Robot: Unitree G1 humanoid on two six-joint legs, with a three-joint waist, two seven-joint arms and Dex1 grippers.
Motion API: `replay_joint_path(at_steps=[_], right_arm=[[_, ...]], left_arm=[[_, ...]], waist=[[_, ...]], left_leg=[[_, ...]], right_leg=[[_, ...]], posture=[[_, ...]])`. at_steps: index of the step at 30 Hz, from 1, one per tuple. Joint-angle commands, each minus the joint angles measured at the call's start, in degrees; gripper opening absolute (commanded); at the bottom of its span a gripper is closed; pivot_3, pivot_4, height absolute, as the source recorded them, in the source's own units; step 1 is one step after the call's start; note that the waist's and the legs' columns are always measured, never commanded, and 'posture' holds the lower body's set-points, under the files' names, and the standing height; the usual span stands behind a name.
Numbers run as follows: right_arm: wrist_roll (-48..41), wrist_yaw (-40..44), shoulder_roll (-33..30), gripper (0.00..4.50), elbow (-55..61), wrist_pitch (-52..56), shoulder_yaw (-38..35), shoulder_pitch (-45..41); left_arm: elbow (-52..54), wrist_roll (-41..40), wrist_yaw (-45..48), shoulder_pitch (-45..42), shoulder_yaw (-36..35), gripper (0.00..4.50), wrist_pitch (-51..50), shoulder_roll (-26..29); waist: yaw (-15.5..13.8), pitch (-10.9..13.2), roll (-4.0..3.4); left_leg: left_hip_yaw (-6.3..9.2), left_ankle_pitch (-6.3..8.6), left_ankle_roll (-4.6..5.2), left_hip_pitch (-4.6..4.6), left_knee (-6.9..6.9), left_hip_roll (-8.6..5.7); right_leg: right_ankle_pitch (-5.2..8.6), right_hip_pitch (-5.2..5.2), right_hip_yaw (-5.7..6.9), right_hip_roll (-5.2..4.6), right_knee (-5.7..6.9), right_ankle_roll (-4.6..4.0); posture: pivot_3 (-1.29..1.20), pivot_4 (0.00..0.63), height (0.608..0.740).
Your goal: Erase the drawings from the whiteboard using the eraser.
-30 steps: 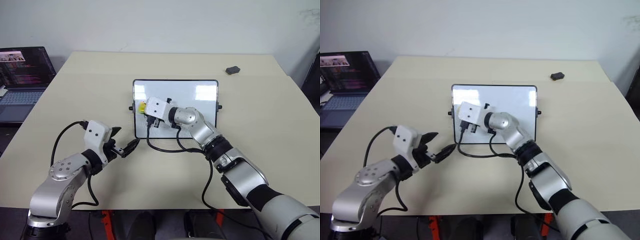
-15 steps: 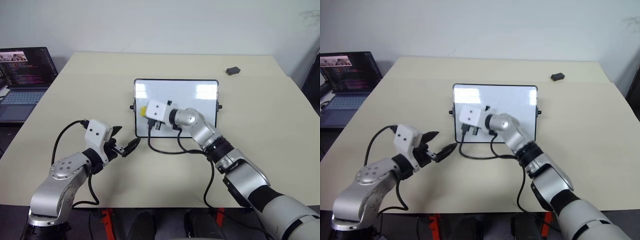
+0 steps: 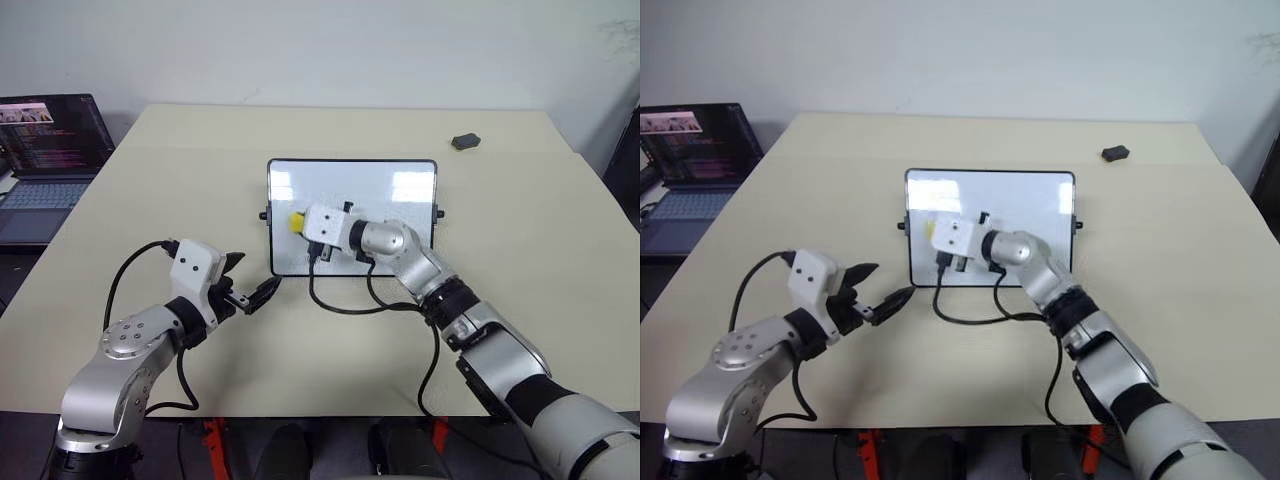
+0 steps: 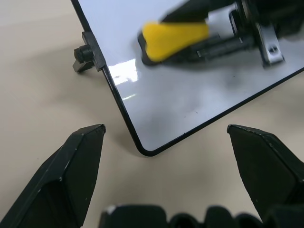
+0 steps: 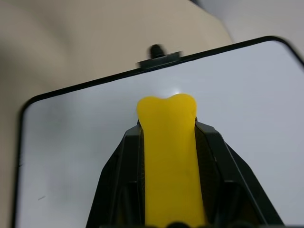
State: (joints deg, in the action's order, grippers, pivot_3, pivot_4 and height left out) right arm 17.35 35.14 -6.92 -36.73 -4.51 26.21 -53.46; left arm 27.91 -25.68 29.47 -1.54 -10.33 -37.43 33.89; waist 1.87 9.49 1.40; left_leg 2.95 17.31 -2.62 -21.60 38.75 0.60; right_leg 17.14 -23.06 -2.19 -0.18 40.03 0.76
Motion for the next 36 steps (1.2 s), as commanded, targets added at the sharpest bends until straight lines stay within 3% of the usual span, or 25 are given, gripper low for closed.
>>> replay_joint_path(at_steps=[1, 7, 12, 19, 26, 36], right_arm=[[1.3, 2.2, -1.9, 1.09, -0.7, 2.8, 0.5, 1.5], [0.0, -1.2, -1.6, 1.09, -0.3, 2.2, -2.8, 0.3], [-11.4, -3.2, -1.5, 1.09, 10.5, 8.0, -14.7, 2.2], [-19.8, -1.4, -8.0, 1.09, 39.5, 27.4, -22.7, 18.4], [-20.3, -9.9, -12.5, 1.09, 59.0, 42.8, -33.4, 33.2], [-19.9, -19.1, -10.7, 1.09, 66.2, 52.2, -40.4, 48.0]], left_arm=[[1.9, 0.0, 0.4, -0.1, -0.1, 4.5, 0.6, 0.4], [1.4, 0.0, 0.7, -0.9, 0.3, 4.5, 0.9, 0.4], [1.0, -0.4, 1.0, -3.2, 0.3, 4.5, 1.9, -0.3], [0.5, -0.2, 3.5, -7.0, 2.7, 4.5, 2.5, 0.3], [-3.1, -0.4, 9.4, -15.1, 9.1, 4.5, 4.1, -0.2], [-13.6, 6.2, 24.8, -24.5, 23.3, 4.5, 18.0, -1.8]], waist=[[0.0, 0.0, -0.01], [-0.1, 0.1, -0.05], [-0.3, 0.2, -0.07], [-0.3, 0.2, -0.07], [-0.3, 0.2, -0.09], [-0.1, 0.1, -0.11]], left_leg=[[0.01, 0.0, 0.0, 0.05, 0.0, 0.0], [0.06, 0.01, 0.02, 0.76, -0.08, -0.04], [0.16, 0.0, 0.01, 0.68, -0.05, -0.04], [0.1, 0.01, 0.02, 0.56, -0.72, 0.01], [-0.02, 0.01, -0.01, -0.52, -0.71, 0.0], [-0.18, 0.0, 0.03, -0.3, -0.7, -0.03]], right_leg=[[0.0, 0.06, 0.01, 0.0, 0.0, 0.0], [0.02, 0.88, 0.03, 0.0, -0.21, 0.0], [0.02, 0.85, 0.1, 0.0, -0.18, 0.0], [0.02, 0.81, 0.08, 0.0, -1.01, 0.02], [0.07, -0.25, -0.01, -0.02, -1.02, 0.1], [0.07, -0.14, -0.16, 0.04, -0.91, 0.1]], posture=[[0.0, 0.15, 0.74], [0.0, 0.15, 0.74], [0.0, 0.15, 0.74], [0.0, 0.15, 0.74], [0.0, 0.15, 0.74], [0.0, 0.15, 0.74]])
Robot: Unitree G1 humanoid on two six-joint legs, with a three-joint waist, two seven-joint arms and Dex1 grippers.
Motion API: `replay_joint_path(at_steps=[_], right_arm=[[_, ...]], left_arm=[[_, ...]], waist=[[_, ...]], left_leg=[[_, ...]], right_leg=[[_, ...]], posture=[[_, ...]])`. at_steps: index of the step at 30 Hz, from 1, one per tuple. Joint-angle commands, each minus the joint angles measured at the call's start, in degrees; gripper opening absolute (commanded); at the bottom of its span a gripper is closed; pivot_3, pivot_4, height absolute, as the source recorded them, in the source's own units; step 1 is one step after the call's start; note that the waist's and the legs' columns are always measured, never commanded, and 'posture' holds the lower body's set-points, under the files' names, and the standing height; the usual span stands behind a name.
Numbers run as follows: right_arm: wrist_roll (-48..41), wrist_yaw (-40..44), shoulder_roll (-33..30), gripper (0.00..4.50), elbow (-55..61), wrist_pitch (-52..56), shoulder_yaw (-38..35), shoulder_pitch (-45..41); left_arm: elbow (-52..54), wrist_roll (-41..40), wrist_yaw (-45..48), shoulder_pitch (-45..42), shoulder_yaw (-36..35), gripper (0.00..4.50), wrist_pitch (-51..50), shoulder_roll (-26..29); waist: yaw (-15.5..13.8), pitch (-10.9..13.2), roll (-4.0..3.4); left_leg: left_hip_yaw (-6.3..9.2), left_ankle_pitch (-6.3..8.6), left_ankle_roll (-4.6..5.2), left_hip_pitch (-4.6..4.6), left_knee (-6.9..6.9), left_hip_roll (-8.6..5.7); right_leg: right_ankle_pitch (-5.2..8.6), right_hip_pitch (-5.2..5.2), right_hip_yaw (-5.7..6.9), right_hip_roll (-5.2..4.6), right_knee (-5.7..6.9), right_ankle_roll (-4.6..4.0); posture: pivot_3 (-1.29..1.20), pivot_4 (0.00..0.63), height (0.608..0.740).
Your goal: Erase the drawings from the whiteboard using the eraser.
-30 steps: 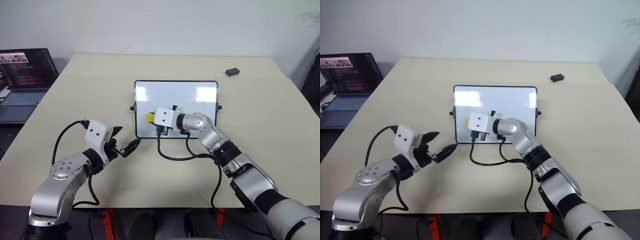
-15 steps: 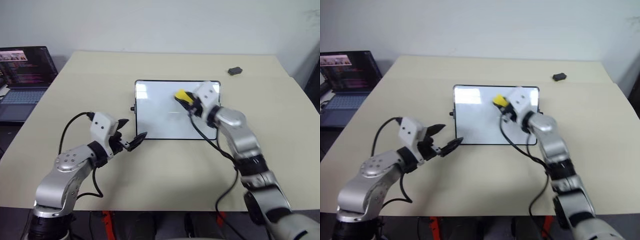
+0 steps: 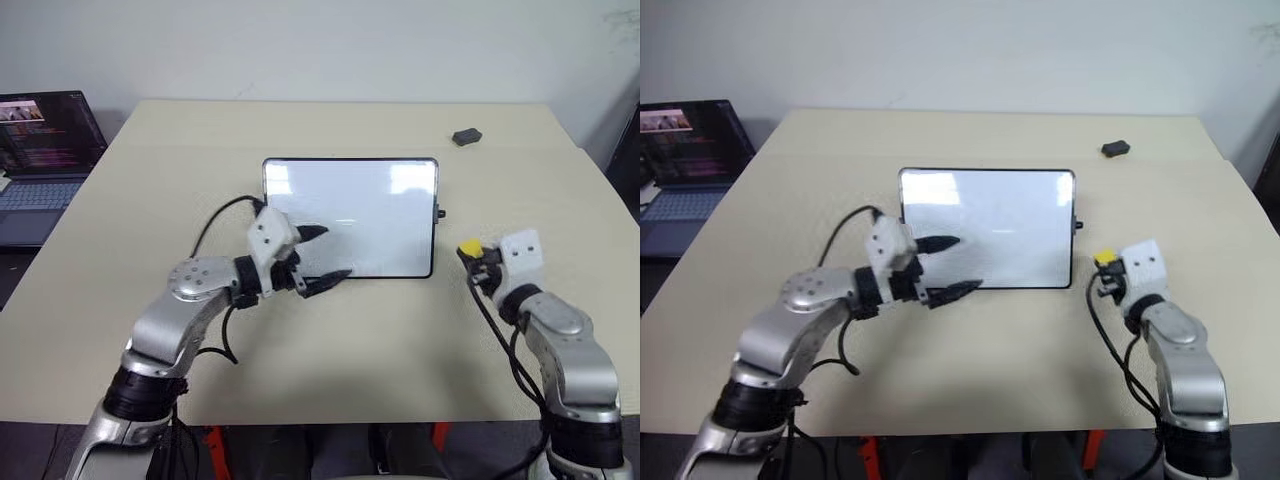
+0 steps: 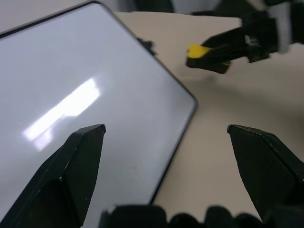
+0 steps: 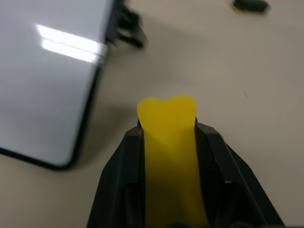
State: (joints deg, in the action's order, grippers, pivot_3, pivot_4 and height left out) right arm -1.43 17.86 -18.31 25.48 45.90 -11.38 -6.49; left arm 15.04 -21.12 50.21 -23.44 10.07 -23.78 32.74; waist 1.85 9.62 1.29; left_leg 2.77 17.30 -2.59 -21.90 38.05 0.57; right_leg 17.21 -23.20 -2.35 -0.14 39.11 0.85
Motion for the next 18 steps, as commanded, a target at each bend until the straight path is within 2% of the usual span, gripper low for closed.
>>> replay_joint_path(at_steps=[1, 6, 18], right_arm=[[-1.5, -2.0, 1.1, 1.09, 4.2, 2.3, -2.9, 2.1], [-3.3, -3.7, 2.7, 1.09, 3.8, 4.0, -4.0, 3.0], [-8.4, -5.0, 3.4, 1.09, 1.5, 6.5, -5.8, 0.2]], left_arm=[[-1.5, 2.2, 6.0, -3.6, 4.5, 4.5, 5.7, -1.2], [-4.7, 4.0, 12.4, -7.2, 9.7, 4.5, 10.3, -3.7], [-6.7, 7.1, 12.4, -6.4, 9.3, 4.5, 13.5, -5.1]], waist=[[-0.1, 0.0, 0.0], [0.0, 0.0, -0.04], [-0.1, 0.0, -0.05]], left_leg=[[0.04, 0.0, 0.0, -0.01, 0.01, -0.01], [-0.01, 0.0, 0.01, -0.01, 0.02, 0.0], [0.02, -0.01, 0.04, -0.01, 0.06, 0.01]], right_leg=[[0.0, 0.0, 0.03, 0.0, 0.0, 0.0], [0.0, 0.01, -0.01, 0.06, 0.0, 0.0], [0.0, 0.02, -0.03, 0.11, 0.03, 0.0]], posture=[[0.0, 0.15, 0.74], [0.0, 0.15, 0.74], [0.0, 0.15, 0.74]])
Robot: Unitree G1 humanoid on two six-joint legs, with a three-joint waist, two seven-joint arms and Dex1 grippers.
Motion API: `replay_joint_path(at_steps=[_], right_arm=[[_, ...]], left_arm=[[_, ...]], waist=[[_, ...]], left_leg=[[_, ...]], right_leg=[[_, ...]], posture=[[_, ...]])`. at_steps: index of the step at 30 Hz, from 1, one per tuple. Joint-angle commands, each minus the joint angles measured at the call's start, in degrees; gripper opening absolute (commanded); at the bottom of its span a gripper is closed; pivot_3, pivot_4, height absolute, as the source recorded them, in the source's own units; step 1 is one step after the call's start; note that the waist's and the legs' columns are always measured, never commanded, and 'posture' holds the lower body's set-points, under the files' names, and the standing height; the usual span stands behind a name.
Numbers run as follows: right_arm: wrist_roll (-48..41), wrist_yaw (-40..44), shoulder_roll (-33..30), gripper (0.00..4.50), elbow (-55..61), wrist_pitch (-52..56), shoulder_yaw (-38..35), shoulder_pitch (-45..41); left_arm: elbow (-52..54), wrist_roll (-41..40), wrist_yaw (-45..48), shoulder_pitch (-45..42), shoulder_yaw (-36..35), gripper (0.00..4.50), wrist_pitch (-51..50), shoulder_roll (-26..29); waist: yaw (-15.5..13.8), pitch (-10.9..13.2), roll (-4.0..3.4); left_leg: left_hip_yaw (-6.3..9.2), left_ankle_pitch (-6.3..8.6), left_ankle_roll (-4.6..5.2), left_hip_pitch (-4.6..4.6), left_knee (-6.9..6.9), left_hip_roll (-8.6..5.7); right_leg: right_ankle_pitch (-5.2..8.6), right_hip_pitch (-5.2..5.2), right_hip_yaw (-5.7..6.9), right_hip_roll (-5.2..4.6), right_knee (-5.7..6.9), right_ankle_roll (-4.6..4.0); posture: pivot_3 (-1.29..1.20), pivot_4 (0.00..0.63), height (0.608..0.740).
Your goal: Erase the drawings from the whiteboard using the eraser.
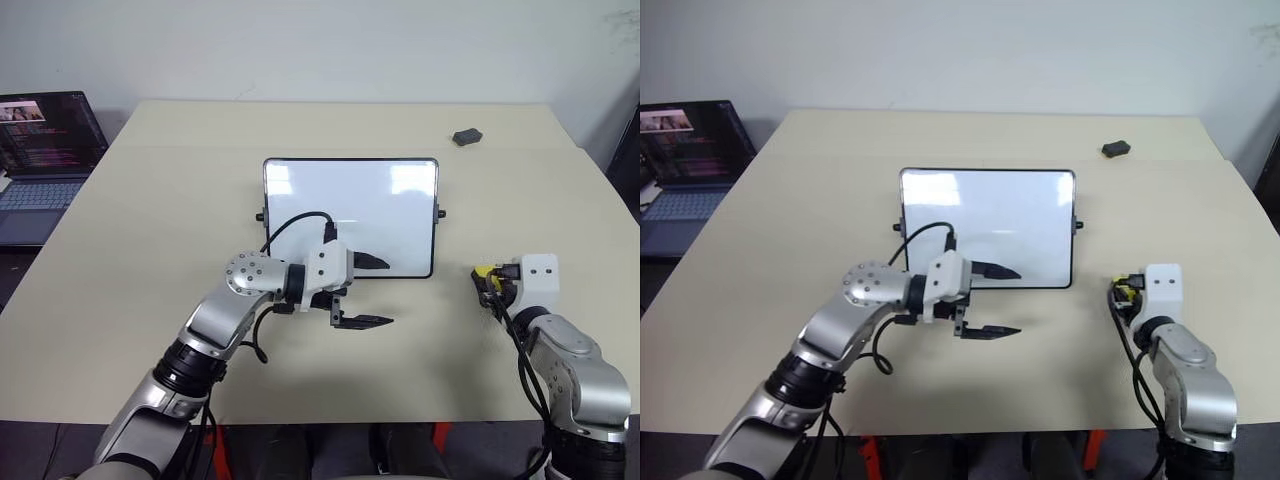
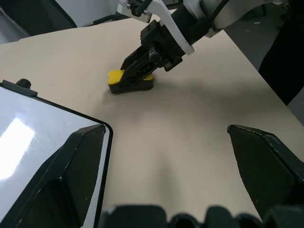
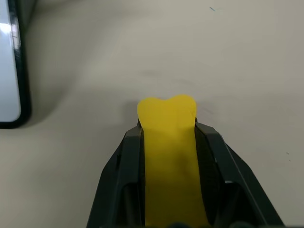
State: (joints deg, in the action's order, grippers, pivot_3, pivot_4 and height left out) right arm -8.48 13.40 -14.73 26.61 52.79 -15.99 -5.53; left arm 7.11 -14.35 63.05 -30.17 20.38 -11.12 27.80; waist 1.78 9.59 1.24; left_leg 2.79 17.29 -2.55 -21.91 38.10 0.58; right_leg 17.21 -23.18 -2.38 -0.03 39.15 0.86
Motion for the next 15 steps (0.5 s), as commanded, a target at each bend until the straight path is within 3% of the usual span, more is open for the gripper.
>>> replay_joint_path(at_steps=[1, 5, 11, 15], right_arm=[[-1.4, -0.6, -0.2, 1.09, 0.1, -0.5, -1.3, -0.9], [-1.9, -0.7, -0.7, 2.28, -0.9, -0.9, -1.1, -1.3], [-2.9, -0.9, -0.9, 4.45, -1.3, -2.1, -0.8, -1.8], [-3.9, -0.6, -0.7, 4.49, 0.1, -4.7, -1.8, -1.6]], left_arm=[[1.3, 0.4, -0.6, 0.5, -1.1, 4.5, 0.8, -0.1], [2.2, 0.2, -1.6, 1.4, -1.6, 4.5, 0.1, -0.1], [3.6, -0.1, -3.3, 2.9, -2.3, 4.5, -1.3, 0.0], [4.8, -1.2, -8.2, 4.4, -5.7, 4.5, -4.6, -0.9]], waist=[[0.0, 0.0, -0.01], [0.0, 0.0, -0.01], [0.0, 0.0, -0.03], [0.0, 0.0, -0.03]], left_leg=[[0.01, 0.0, 0.0, 0.0, 0.0, 0.0], [0.0, 0.0, 0.0, 0.01, 0.0, 0.01], [0.0, -0.01, 0.01, 0.01, 0.02, 0.01], [0.01, -0.01, 0.01, 0.01, 0.05, 0.01]], right_leg=[[0.0, 0.0, 0.01, 0.0, 0.01, 0.0], [0.0, 0.0, 0.0, 0.0, 0.03, 0.0], [0.0, 0.0, 0.0, 0.0, 0.07, 0.0], [0.0, 0.0, 0.0, 0.0, 0.12, 0.0]], posture=[[0.0, 0.15, 0.74], [0.0, 0.15, 0.74], [0.0, 0.15, 0.74], [0.0, 0.15, 0.74]])
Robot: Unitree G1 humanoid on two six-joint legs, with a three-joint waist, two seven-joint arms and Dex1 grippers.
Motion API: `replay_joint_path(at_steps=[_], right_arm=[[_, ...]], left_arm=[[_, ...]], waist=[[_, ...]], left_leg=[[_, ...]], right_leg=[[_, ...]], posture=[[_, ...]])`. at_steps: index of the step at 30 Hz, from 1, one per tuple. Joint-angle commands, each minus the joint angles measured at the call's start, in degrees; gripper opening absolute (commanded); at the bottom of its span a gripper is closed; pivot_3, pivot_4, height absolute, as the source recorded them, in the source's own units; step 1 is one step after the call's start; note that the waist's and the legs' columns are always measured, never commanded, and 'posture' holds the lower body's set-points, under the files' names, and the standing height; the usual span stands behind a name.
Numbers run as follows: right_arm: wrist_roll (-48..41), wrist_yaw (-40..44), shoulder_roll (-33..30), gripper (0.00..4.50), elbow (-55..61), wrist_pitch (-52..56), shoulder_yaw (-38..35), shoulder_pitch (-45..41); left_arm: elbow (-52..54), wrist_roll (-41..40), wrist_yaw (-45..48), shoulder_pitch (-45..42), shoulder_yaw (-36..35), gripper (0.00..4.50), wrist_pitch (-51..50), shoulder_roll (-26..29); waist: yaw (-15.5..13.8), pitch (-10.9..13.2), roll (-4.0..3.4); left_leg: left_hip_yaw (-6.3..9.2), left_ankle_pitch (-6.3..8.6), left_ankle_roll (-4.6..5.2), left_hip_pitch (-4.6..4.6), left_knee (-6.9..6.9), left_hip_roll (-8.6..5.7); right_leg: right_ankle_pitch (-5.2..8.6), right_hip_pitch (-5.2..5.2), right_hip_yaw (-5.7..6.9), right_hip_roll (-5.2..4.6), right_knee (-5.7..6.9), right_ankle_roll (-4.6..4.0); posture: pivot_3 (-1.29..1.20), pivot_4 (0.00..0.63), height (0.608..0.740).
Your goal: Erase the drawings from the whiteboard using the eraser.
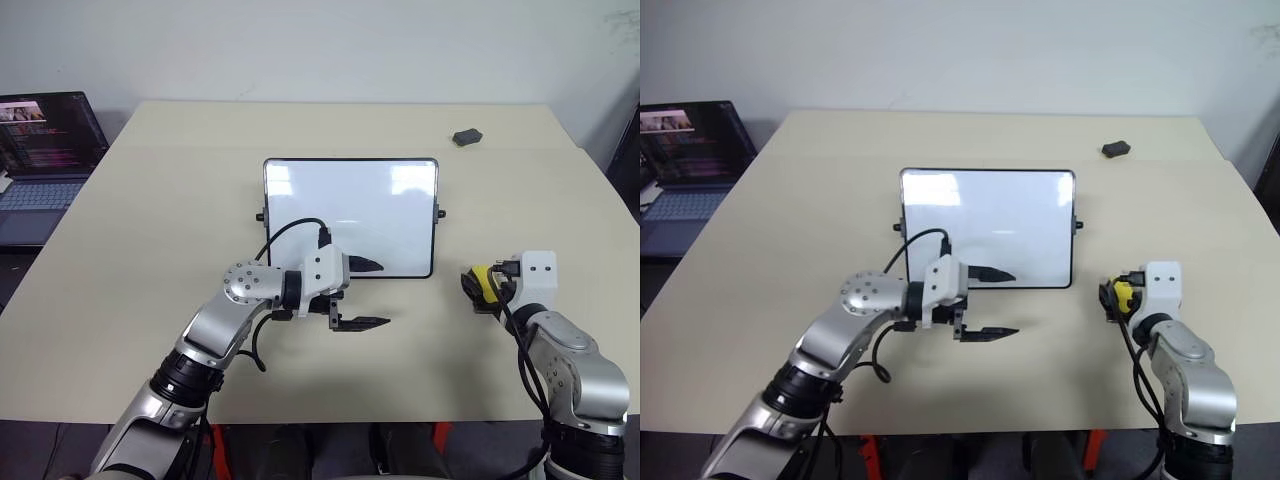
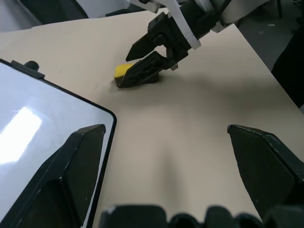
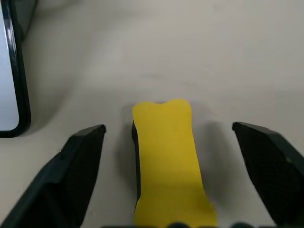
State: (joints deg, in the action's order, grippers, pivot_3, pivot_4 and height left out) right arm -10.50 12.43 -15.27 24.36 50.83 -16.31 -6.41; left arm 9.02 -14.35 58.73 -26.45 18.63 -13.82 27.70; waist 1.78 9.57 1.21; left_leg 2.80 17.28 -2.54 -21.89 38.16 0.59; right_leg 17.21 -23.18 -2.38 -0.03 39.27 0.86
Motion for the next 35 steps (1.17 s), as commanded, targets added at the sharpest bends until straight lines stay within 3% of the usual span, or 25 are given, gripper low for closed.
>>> replay_joint_path(at_steps=[1, 9, 14, 20, 23, 29, 35], right_arm=[[-2.2, 0.6, 0.0, 4.49, 2.8, -4.1, -1.6, -0.4], [1.2, -0.7, 1.9, 4.49, 4.1, -24.9, 0.3, 3.7], [-4.2, 3.5, 4.2, 4.49, 7.3, -34.7, -1.3, 11.6], [-8.1, 9.9, 7.2, 4.49, 7.2, -45.6, 0.3, 26.1], [-6.9, 11.7, 7.4, 4.49, 3.4, -50.9, 1.1, 28.9], [-4.7, 12.7, 5.9, 4.49, 1.1, -54.4, 3.8, 31.3], [-6.4, 13.1, 2.8, 4.49, 0.8, -51.9, 3.9, 29.4]], left_arm=[[3.2, -1.4, -5.4, 1.0, -5.0, 4.5, -2.5, -1.2], [12.0, -5.7, -22.4, 7.6, -18.7, 4.5, -11.8, -5.3], [21.6, -6.9, -31.2, 17.0, -26.3, 4.5, -16.0, -6.8], [25.8, -2.8, -41.5, 25.6, -28.0, 4.5, -14.7, -11.4], [24.9, -0.4, -44.9, 28.4, -26.7, 4.5, -12.9, -14.1], [23.3, 2.2, -48.2, 33.3, -27.3, 4.5, -9.0, -16.5], [21.6, 2.5, -52.1, 35.0, -28.4, 4.5, -8.0, -19.4]], waist=[[0.0, 0.0, 0.0], [0.0, 0.0, 0.01], [-0.1, -0.1, 0.01], [-0.4, -0.3, -0.01], [-0.2, -0.2, -0.01], [0.0, -0.2, -0.04], [-0.2, -0.2, -0.02]], left_leg=[[0.01, 0.0, 0.0, 0.0, 0.01, 0.0], [0.01, 0.0, 0.0, 0.03, 0.12, 0.01], [0.02, 0.0, 0.0, 0.06, 0.14, 0.04], [0.07, 0.0, -0.01, 0.16, 0.21, -0.01], [0.06, 0.02, 0.01, 1.0, 0.12, -0.01], [0.0, 0.01, 0.02, 1.9, -0.11, 0.02], [-0.01, 0.02, 0.01, 1.89, -0.16, -0.01]], right_leg=[[0.0, 0.0, 0.01, 0.0, 0.03, 0.0], [0.0, 0.0, -0.01, -0.02, 0.21, 0.01], [0.01, 0.0, -0.01, -0.03, 0.24, 0.01], [0.01, 0.2, 0.03, -0.11, 0.25, 0.02], [0.02, 1.09, 0.02, -0.11, 0.0, 0.05], [0.16, 1.89, -0.06, -0.02, -0.24, 0.28], [0.14, 1.89, -0.09, -0.03, -0.28, 0.2]], posture=[[0.0, 0.15, 0.74], [0.0, 0.15, 0.74], [0.0, 0.15, 0.74], [0.0, 0.15, 0.74], [0.0, 0.15, 0.74], [0.0, 0.15, 0.74], [0.0, 0.15, 0.74]])
